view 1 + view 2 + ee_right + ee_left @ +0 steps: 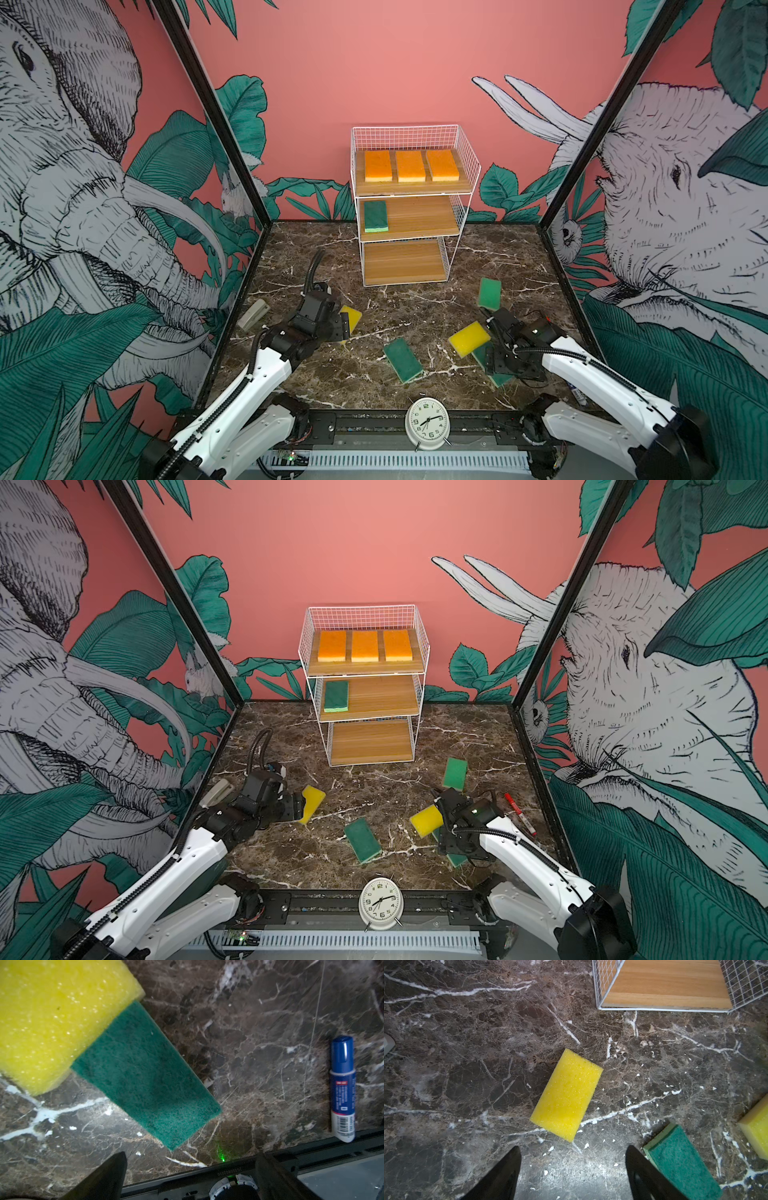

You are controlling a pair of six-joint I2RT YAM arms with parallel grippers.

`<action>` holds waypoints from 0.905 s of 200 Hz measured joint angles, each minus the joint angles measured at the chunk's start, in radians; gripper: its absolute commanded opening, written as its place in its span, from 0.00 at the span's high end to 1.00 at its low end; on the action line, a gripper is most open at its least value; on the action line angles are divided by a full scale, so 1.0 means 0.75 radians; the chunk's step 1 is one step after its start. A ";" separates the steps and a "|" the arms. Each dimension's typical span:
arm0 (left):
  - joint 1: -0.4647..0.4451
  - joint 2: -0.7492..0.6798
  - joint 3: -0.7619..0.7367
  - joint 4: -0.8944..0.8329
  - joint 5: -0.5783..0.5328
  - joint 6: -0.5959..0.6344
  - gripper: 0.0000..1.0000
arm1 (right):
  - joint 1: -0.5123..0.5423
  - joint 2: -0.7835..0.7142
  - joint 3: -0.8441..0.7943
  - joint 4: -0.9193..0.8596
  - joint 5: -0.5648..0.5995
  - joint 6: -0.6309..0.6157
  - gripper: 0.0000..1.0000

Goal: Place and organize the cleaning sponges onto the shelf
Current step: 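Lower the right gripper and grasp the dark green scouring pad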

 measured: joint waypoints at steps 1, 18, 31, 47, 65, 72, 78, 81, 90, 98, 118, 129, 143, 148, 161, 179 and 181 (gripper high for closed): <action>0.000 -0.002 -0.001 -0.001 0.000 -0.001 0.20 | -0.005 0.003 -0.002 0.005 -0.003 -0.003 0.01; 0.000 -0.011 -0.002 -0.001 0.000 -0.012 0.20 | -0.046 0.053 -0.015 0.063 -0.040 -0.034 0.01; -0.001 -0.011 -0.002 -0.001 0.000 -0.018 0.19 | -0.071 0.111 -0.020 0.112 -0.065 -0.060 0.01; -0.002 -0.010 -0.002 -0.004 0.000 -0.021 0.19 | -0.095 0.188 -0.022 0.166 -0.089 -0.095 0.01; -0.002 -0.010 -0.002 -0.007 -0.002 -0.023 0.19 | -0.112 0.244 -0.028 0.222 -0.111 -0.127 0.01; -0.003 -0.010 -0.002 -0.008 -0.003 -0.023 0.19 | -0.116 0.256 -0.031 0.240 -0.119 -0.136 0.01; -0.003 -0.010 -0.002 -0.011 -0.006 -0.023 0.19 | -0.120 0.260 -0.034 0.253 -0.124 -0.143 0.01; -0.003 -0.010 -0.002 -0.012 -0.007 -0.023 0.19 | -0.120 0.262 -0.036 0.260 -0.127 -0.146 0.01; -0.003 -0.010 -0.002 -0.016 -0.011 -0.023 0.19 | -0.122 0.265 -0.043 0.281 -0.136 -0.155 0.01; -0.003 -0.010 -0.002 -0.018 -0.014 -0.023 0.18 | -0.122 0.268 -0.049 0.296 -0.145 -0.163 0.01; -0.003 -0.002 -0.001 -0.017 -0.018 -0.021 0.18 | -0.122 0.291 -0.049 0.308 -0.168 -0.175 0.01; -0.003 0.010 0.001 -0.017 -0.018 -0.018 0.18 | -0.122 0.308 -0.049 0.313 -0.173 -0.183 0.01; -0.003 0.024 0.001 -0.017 -0.018 -0.017 0.18 | -0.122 0.317 -0.049 0.319 -0.180 -0.187 0.01; -0.003 0.026 0.001 -0.017 -0.018 -0.017 0.18 | -0.122 0.317 -0.049 0.321 -0.184 -0.186 0.01; -0.003 0.025 0.001 -0.017 -0.018 -0.017 0.18 | -0.121 0.317 -0.049 0.335 -0.209 -0.171 0.01; -0.003 0.016 0.001 -0.018 -0.018 -0.017 0.18 | -0.112 0.316 -0.055 0.373 -0.254 -0.131 0.01; -0.003 0.014 0.001 -0.018 -0.018 -0.017 0.18 | -0.109 0.316 -0.057 0.378 -0.257 -0.126 0.01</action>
